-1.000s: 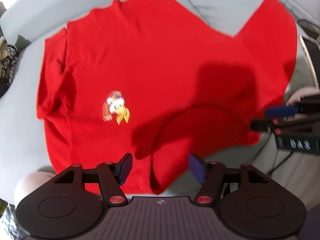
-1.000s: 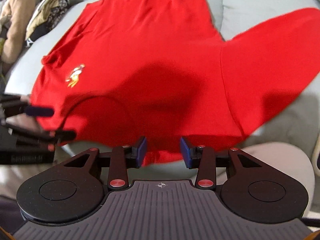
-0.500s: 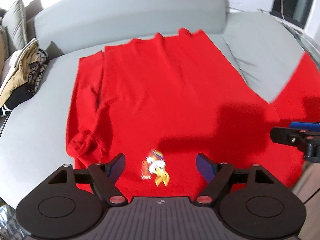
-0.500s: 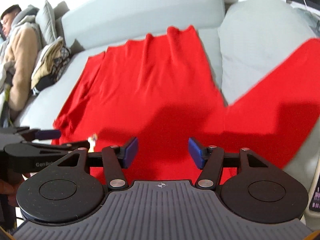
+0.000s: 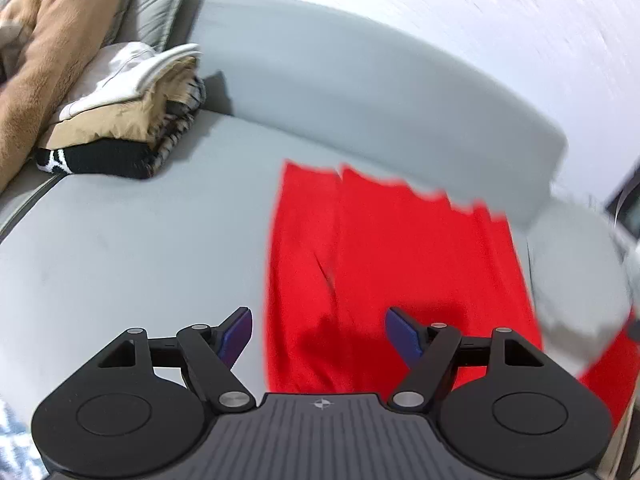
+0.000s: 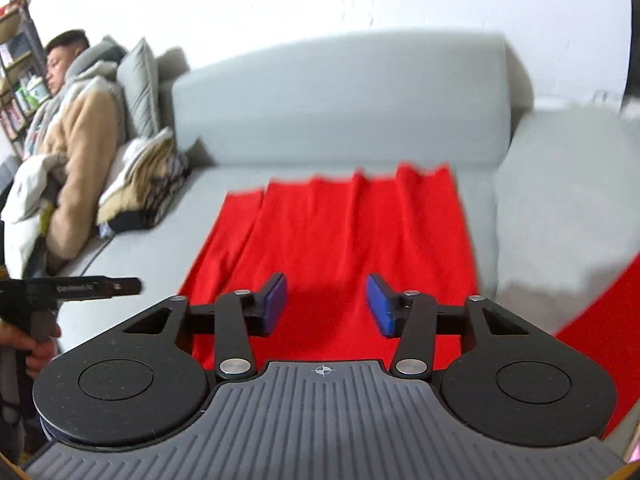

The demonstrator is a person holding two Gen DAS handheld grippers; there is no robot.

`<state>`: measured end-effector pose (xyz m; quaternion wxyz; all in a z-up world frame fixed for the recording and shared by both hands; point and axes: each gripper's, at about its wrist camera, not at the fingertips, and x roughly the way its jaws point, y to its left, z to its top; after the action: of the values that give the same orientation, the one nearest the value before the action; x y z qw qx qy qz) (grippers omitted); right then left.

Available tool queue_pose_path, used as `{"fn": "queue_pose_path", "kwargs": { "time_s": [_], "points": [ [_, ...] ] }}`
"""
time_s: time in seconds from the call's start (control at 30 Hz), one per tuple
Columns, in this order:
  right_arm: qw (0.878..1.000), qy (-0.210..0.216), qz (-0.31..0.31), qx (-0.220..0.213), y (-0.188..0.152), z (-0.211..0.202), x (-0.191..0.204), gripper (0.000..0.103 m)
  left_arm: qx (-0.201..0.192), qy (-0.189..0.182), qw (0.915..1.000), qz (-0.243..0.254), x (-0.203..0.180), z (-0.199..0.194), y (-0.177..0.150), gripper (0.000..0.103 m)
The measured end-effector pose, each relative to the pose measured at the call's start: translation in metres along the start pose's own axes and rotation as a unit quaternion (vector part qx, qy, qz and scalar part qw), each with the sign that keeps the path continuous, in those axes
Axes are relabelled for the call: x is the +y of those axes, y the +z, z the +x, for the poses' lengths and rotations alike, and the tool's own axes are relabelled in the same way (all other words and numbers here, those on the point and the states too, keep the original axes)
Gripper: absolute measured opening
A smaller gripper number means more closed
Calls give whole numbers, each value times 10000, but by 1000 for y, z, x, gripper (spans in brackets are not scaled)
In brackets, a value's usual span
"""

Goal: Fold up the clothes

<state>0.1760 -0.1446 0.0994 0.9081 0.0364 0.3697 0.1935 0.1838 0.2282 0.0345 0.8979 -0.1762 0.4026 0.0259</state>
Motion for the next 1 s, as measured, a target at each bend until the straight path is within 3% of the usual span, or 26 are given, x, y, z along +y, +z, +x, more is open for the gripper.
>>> {"fn": "queue_pose_path", "kwargs": {
  "time_s": [0.13,0.27,0.47,0.53,0.6,0.67,0.73,0.8,0.87,0.93,1.0],
  "points": [
    [9994,58,147,-322,38,-6,6,52,300,-419,9972,-536,49,67,49,72],
    [9988,-42,213,-449,58,5,5,55,537,-500,9953,-640,64,127,67,71],
    [9987,-473,173,84,49,66,-2,56,717,-360,9948,-630,73,183,65,63],
    [9985,-318,38,445,41,99,2,54,821,-35,9945,-655,66,183,58,56],
    [9975,-34,-202,670,43,131,17,53,895,460,9920,-765,57,175,48,58],
    [9947,327,-440,871,52,165,45,54,880,935,9847,-1180,49,155,33,61],
    [9883,572,-534,1306,62,210,77,57,742,834,9783,-1744,48,142,21,67],
    [9799,559,-514,1844,72,260,109,55,810,685,9700,-2186,55,142,18,69],
    [9732,446,-582,2179,80,304,140,56,811,673,9686,-2252,65,144,17,70],
    [9734,461,-682,2141,89,337,168,62,580,669,9682,-2339,79,137,14,69],
    [9762,420,-694,2009,95,363,192,65,289,572,9605,-2708,99,123,11,67]
  ]
}}
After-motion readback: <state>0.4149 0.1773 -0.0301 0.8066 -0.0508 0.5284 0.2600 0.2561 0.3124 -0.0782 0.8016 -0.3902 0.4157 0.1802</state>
